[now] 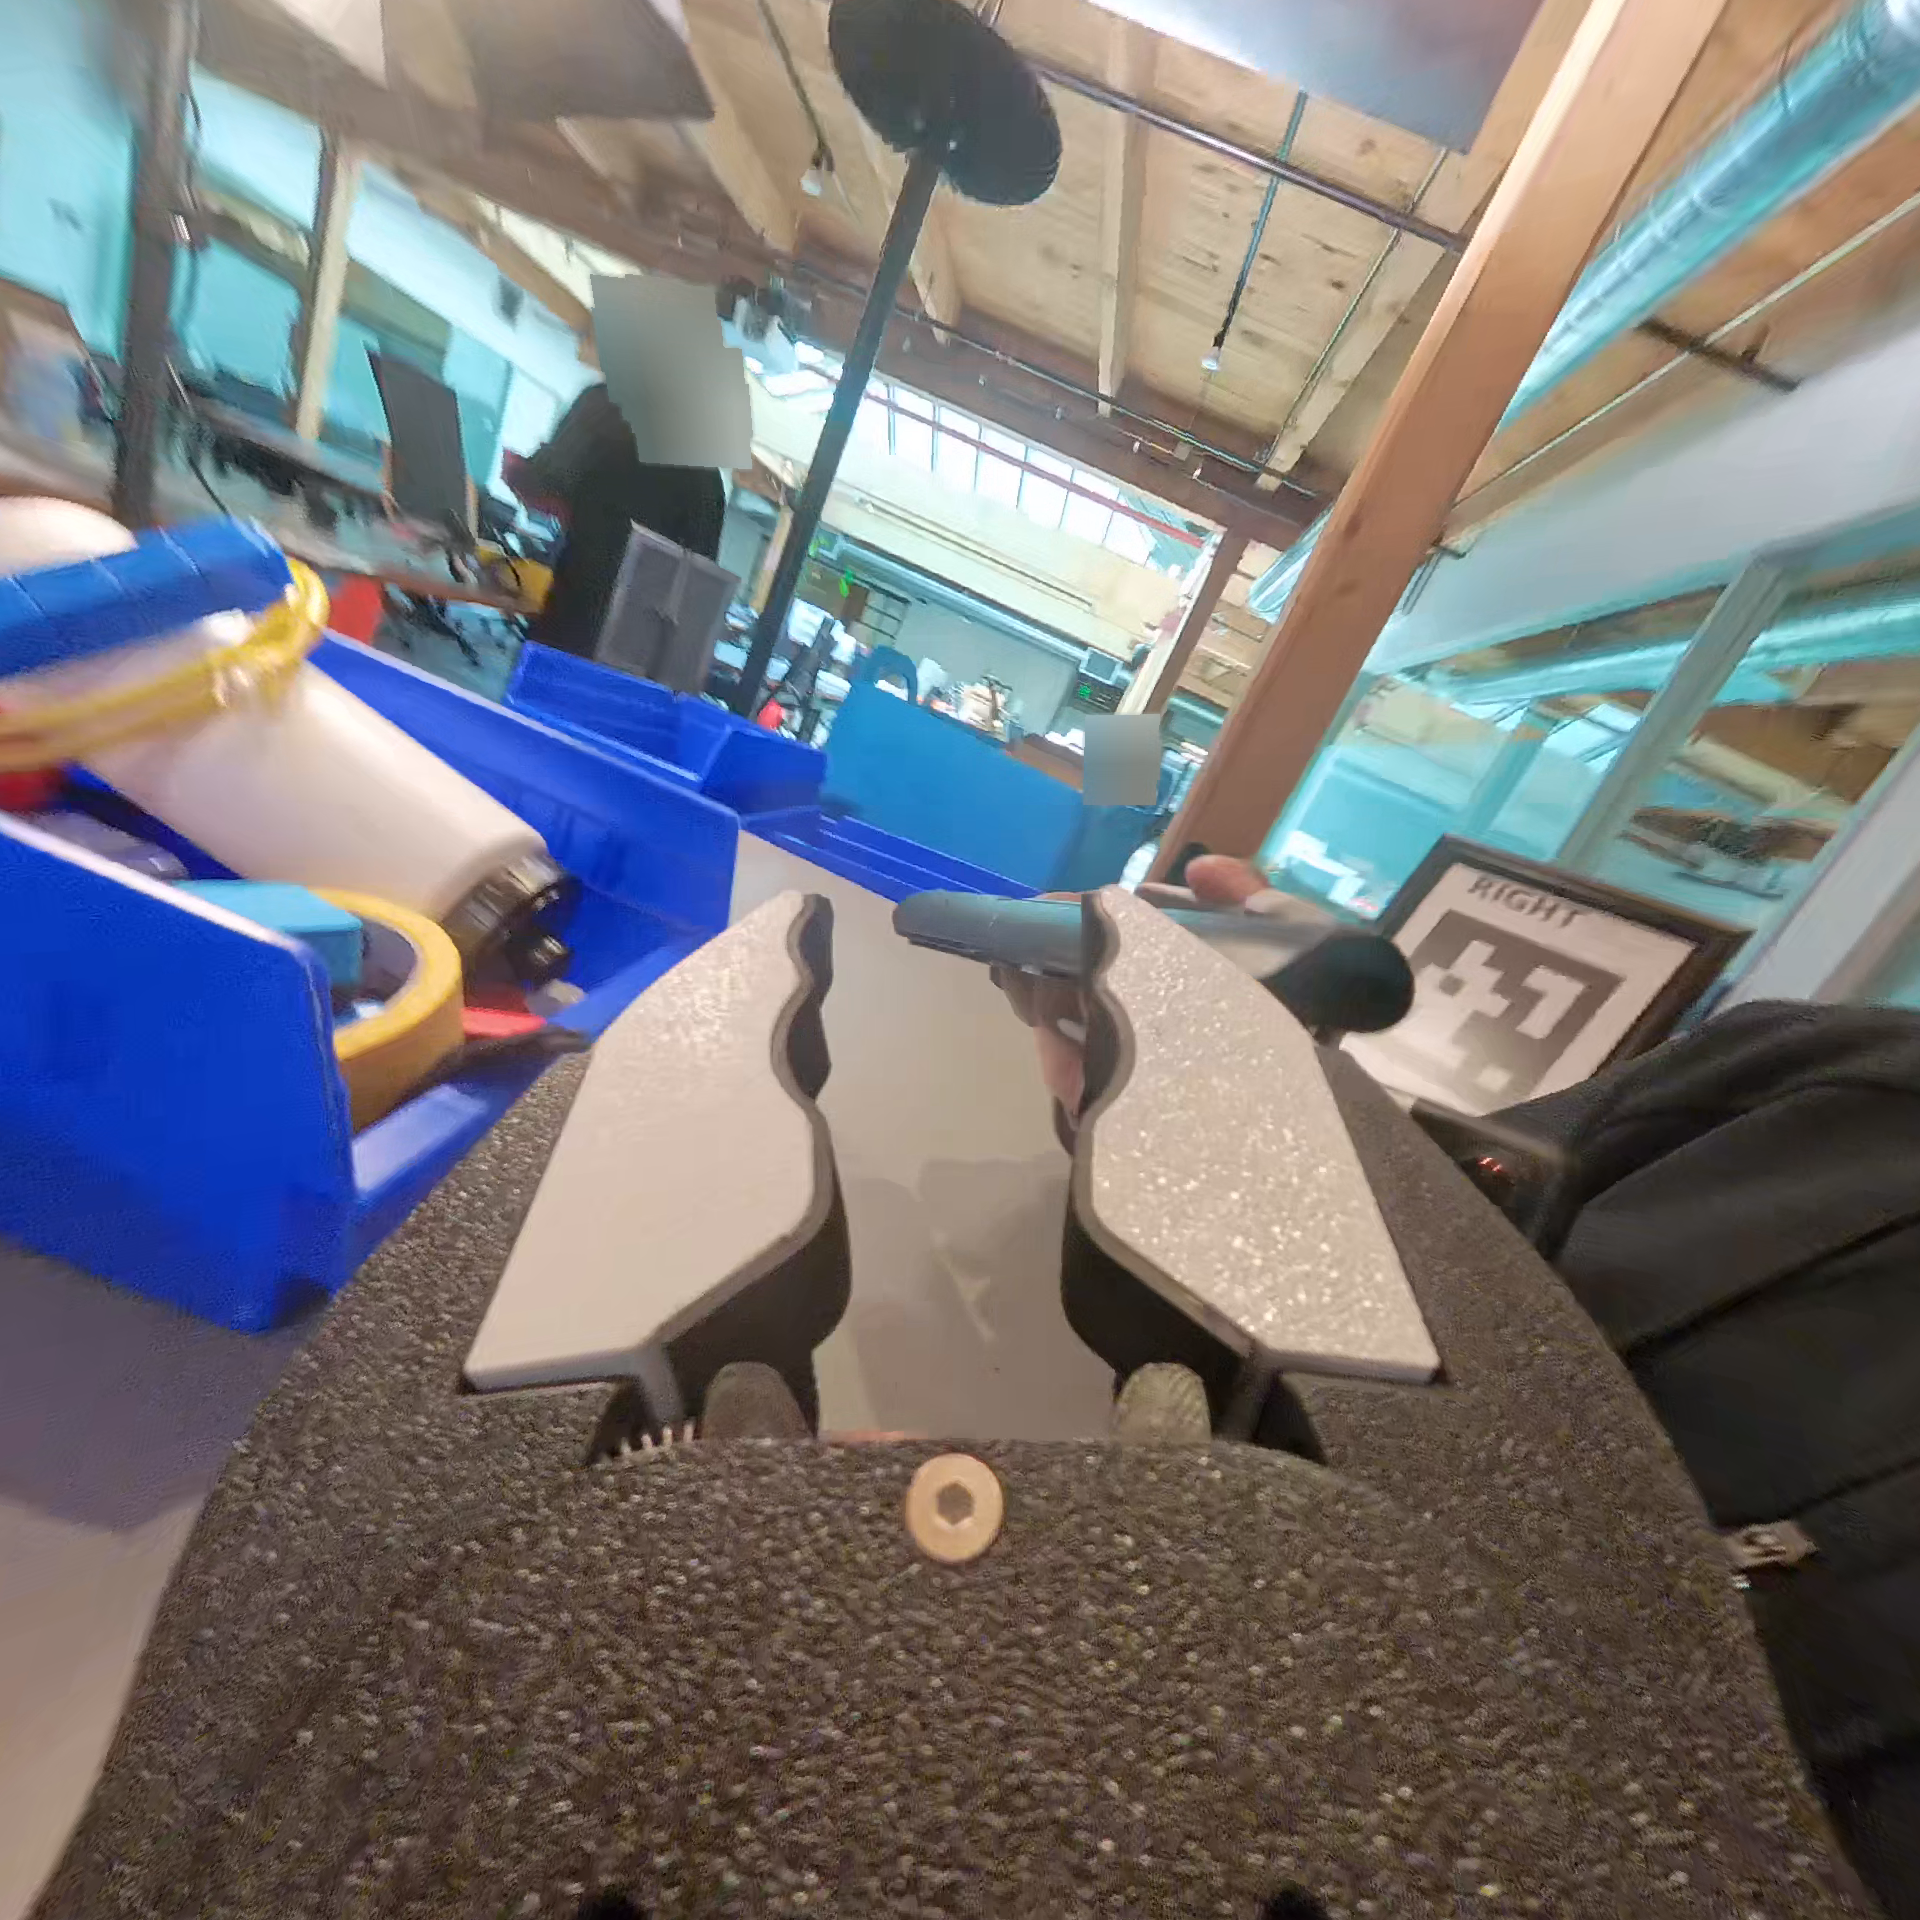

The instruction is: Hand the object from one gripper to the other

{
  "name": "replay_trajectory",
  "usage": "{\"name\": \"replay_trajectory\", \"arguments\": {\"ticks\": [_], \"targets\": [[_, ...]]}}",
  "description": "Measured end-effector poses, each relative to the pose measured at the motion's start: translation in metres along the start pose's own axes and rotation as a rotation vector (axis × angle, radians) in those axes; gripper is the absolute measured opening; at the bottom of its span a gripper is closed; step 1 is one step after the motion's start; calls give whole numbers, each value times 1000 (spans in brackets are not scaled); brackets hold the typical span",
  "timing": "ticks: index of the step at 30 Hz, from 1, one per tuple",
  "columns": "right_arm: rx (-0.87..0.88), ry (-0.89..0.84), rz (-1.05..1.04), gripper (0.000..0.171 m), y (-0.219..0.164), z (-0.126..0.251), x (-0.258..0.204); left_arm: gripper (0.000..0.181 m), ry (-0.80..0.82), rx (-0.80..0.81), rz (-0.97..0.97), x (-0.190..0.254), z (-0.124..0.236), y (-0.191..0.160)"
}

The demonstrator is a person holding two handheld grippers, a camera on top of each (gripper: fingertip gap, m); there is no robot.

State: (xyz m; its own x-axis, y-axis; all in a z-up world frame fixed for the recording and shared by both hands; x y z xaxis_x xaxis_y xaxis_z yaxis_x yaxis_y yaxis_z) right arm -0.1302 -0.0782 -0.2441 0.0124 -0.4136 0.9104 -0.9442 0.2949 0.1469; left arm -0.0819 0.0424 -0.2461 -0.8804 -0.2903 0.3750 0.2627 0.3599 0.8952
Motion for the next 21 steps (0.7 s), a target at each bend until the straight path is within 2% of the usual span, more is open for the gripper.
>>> {"name": "replay_trajectory", "arguments": {"ticks": [4,6,10,13,18,21], "targets": [[-2,25,45,23,3,-2,-9,50,-130,-12,113,8,-4,-5],[-14,41,-35,22,-2,-3,-8,54,-184,6,78,14,-3,-5],[-48,108,-353,22,-14,-5,0,56,-140,29,-104,16,2,-4],[-64,139,-608,22,-21,-8,6,59,-110,-16,-264,20,0,-11],[17,214,-1054,23,-18,-11,17,65,-140,-187,-439,31,-16,-40],[112,296,-1324,23,-12,-13,16,64,-151,-210,-494,36,-24,-46]]}}
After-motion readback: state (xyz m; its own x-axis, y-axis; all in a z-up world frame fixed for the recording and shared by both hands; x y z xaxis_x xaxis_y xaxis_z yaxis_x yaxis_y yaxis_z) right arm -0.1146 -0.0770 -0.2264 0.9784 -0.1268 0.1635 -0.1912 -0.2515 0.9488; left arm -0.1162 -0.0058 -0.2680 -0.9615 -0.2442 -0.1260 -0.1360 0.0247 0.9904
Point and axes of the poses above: each gripper's, where its closed fingertips meet, z back along the fingers, y out of its top, x = y × z across the jaws, the point moved 5 cm from there along z, back along the fingers, and after that the axes turned 2 degrees about -z, right-handed, at the moved point
